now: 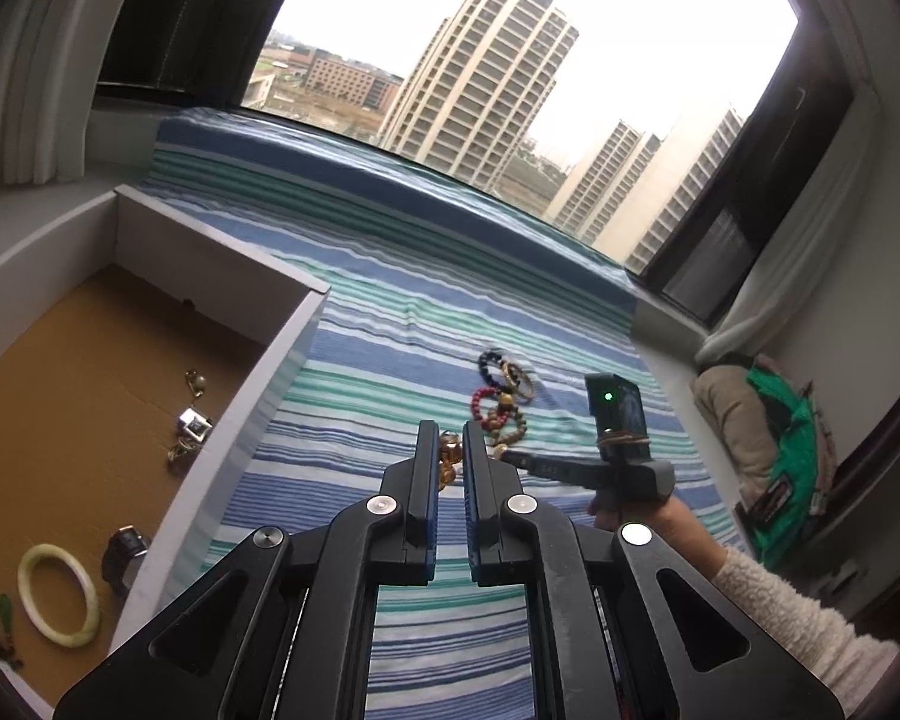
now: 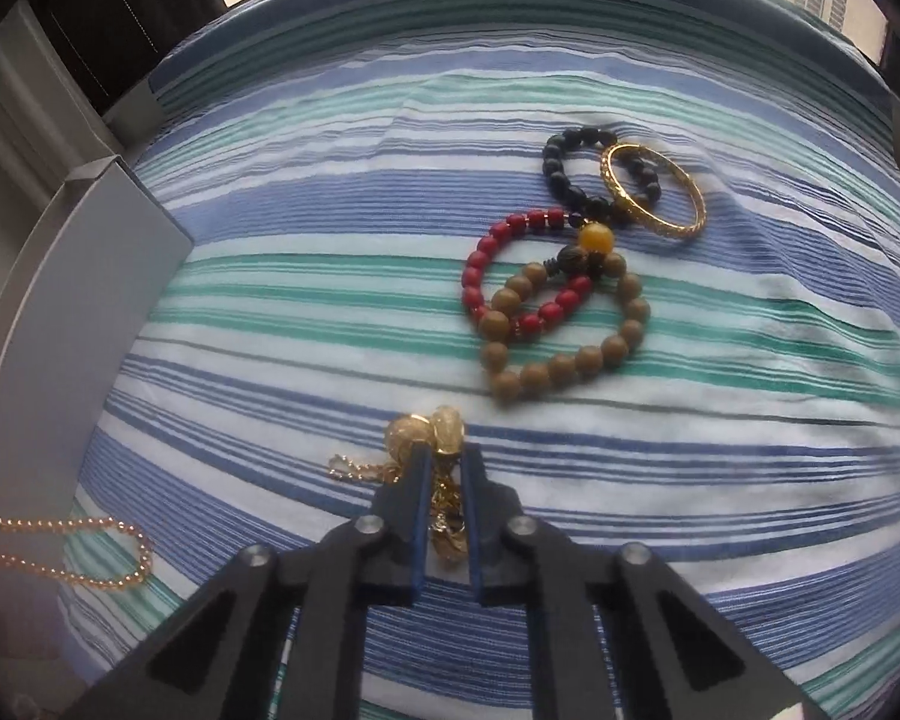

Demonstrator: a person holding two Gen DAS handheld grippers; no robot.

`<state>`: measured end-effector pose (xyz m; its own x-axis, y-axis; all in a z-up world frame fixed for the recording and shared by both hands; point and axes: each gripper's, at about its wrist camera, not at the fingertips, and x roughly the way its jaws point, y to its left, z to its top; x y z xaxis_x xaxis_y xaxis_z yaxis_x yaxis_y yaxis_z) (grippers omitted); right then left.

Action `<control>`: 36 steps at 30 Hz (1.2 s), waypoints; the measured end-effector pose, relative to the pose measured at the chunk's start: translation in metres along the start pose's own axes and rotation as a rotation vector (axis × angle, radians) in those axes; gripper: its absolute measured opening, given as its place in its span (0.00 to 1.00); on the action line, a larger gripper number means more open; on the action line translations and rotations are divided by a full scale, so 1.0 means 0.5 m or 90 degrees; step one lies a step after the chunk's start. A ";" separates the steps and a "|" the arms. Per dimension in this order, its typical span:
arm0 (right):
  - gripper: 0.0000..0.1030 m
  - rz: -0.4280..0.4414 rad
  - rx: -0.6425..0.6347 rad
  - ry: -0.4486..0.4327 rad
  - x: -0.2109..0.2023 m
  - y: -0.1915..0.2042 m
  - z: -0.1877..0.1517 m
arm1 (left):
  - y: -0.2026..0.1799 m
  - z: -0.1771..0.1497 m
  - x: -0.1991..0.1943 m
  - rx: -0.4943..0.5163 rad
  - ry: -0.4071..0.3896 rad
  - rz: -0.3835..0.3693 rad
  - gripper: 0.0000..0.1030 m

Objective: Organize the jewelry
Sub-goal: 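Carry the necklace and pendant into the white box and open both tools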

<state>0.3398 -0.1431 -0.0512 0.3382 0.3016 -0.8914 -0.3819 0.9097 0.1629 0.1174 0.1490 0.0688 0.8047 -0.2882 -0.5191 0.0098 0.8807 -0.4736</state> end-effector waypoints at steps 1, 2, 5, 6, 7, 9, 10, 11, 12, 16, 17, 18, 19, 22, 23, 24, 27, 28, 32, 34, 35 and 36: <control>0.08 0.004 -0.005 -0.011 -0.021 0.000 -0.002 | -0.007 0.006 -0.011 0.003 -0.003 -0.006 0.05; 0.08 0.010 -0.010 -0.022 -0.044 0.000 -0.004 | -0.015 0.013 -0.023 0.007 -0.008 -0.015 0.05; 0.08 0.031 -0.023 -0.046 -0.111 0.007 -0.005 | -0.038 0.038 -0.066 0.021 -0.030 -0.035 0.05; 0.08 0.035 -0.034 -0.056 -0.133 0.015 -0.004 | -0.046 0.049 -0.083 0.026 -0.039 -0.039 0.05; 0.08 0.038 -0.046 -0.067 -0.156 0.026 -0.001 | -0.051 0.060 -0.101 0.030 -0.049 -0.041 0.05; 0.08 0.052 -0.065 -0.086 -0.195 0.049 0.010 | -0.058 0.085 -0.136 0.033 -0.066 -0.045 0.05; 0.08 0.061 -0.075 -0.096 -0.216 0.064 0.016 | -0.055 0.096 -0.154 0.032 -0.073 -0.047 0.05; 0.08 0.070 -0.085 -0.106 -0.235 0.080 0.021 | -0.054 0.110 -0.171 0.031 -0.081 -0.047 0.05; 0.08 0.078 -0.097 -0.117 -0.252 0.097 0.028 | -0.050 0.124 -0.188 0.030 -0.090 -0.045 0.05; 0.08 0.114 -0.151 -0.154 -0.311 0.189 0.064 | -0.025 0.168 -0.250 0.031 -0.138 -0.007 0.05; 0.08 0.124 -0.164 -0.158 -0.319 0.214 0.072 | -0.014 0.176 -0.261 0.030 -0.147 0.004 0.05; 0.08 0.134 -0.177 -0.161 -0.325 0.240 0.081 | -0.002 0.183 -0.270 0.028 -0.154 0.015 0.05; 0.08 0.145 -0.189 -0.164 -0.328 0.269 0.089 | 0.010 0.188 -0.277 0.026 -0.162 0.029 0.05; 0.08 0.173 -0.228 -0.165 -0.325 0.359 0.107 | 0.056 0.196 -0.289 0.019 -0.179 0.080 0.05; 0.08 0.185 -0.239 -0.161 -0.318 0.388 0.112 | 0.075 0.194 -0.289 0.014 -0.181 0.098 0.05; 0.08 0.200 -0.248 -0.155 -0.310 0.418 0.117 | 0.095 0.191 -0.287 0.009 -0.182 0.116 0.05; 0.08 0.241 -0.269 -0.137 -0.272 0.502 0.124 | 0.156 0.171 -0.268 -0.009 -0.173 0.172 0.05; 0.08 0.254 -0.274 -0.127 -0.255 0.528 0.127 | 0.179 0.161 -0.260 -0.018 -0.165 0.183 0.05; 0.08 0.276 -0.299 -0.081 -0.158 0.633 0.121 | 0.282 0.112 -0.213 -0.061 -0.121 0.228 0.05; 0.08 0.275 -0.315 -0.055 -0.105 0.683 0.107 | 0.338 0.088 -0.184 -0.093 -0.091 0.242 0.05; 0.08 0.268 -0.326 -0.043 -0.078 0.704 0.097 | 0.366 0.076 -0.171 -0.109 -0.077 0.253 0.05; 0.08 0.258 -0.337 -0.034 -0.053 0.721 0.087 | 0.391 0.065 -0.157 -0.123 -0.062 0.260 0.05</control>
<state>0.2303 0.1892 0.0496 0.1162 0.6159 -0.7792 -0.8533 0.4634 0.2391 0.0756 0.3559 0.0398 0.7717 0.1122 -0.6260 -0.4230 0.8256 -0.3734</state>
